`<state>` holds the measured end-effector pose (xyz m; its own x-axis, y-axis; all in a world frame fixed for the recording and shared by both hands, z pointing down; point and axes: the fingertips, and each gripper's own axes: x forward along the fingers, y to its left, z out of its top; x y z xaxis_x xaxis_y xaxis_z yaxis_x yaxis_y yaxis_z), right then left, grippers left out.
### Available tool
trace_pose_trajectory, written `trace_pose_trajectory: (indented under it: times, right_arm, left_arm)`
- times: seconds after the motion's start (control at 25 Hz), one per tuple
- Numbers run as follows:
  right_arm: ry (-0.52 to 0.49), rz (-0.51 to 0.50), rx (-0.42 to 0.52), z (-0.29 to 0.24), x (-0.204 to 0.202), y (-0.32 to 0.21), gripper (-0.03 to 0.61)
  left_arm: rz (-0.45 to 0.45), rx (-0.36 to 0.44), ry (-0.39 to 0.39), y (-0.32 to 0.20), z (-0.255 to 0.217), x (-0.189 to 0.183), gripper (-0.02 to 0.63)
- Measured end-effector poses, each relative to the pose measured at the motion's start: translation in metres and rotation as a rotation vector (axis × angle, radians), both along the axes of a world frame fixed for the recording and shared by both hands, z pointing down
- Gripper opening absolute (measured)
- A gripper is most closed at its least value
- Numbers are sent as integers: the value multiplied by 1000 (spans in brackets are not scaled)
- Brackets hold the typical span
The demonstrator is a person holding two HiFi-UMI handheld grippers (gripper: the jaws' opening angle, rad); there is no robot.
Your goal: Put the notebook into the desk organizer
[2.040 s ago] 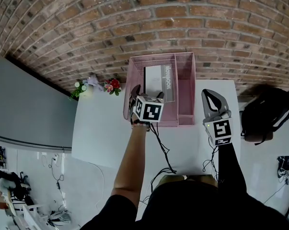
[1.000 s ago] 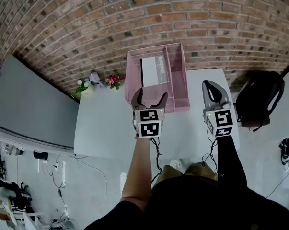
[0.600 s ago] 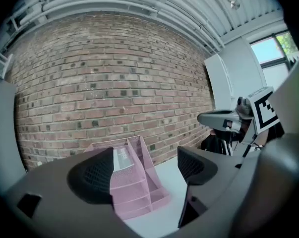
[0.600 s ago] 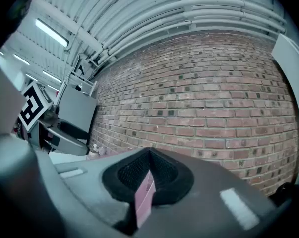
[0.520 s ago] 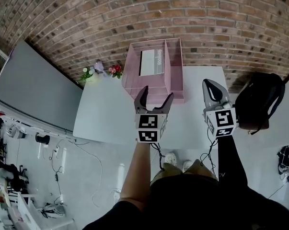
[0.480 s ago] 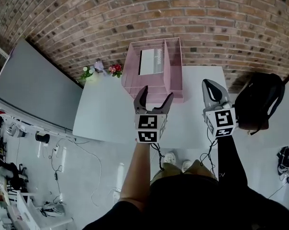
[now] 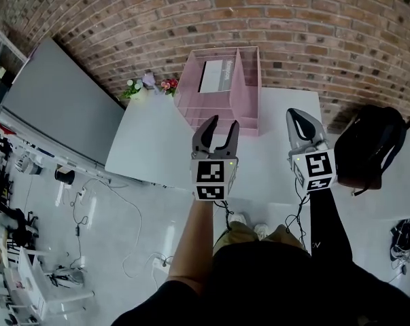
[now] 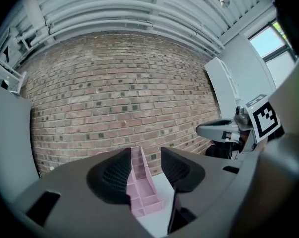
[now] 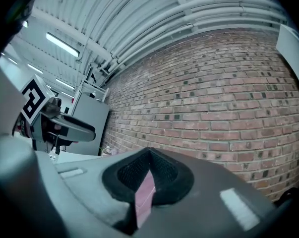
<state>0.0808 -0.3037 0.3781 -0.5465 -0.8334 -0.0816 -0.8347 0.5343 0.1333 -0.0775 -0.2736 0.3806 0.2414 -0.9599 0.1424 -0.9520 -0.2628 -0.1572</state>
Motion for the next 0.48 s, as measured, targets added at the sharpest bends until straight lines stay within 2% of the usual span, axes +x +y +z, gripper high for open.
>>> trace_pose_trajectory:
  times: [0.08, 0.32, 0.48]
  right_arm:
    - [-2, -5, -3, 0, 2, 5, 0]
    - [-16, 5, 4, -2, 16, 17, 0]
    - [-19, 19, 7, 1, 25, 19, 0]
  left_arm:
    - [4, 5, -4, 5, -2, 6, 170]
    - [-28, 64, -26, 12, -8, 19, 29]
    - [-43, 82, -17, 10, -11, 24, 9]
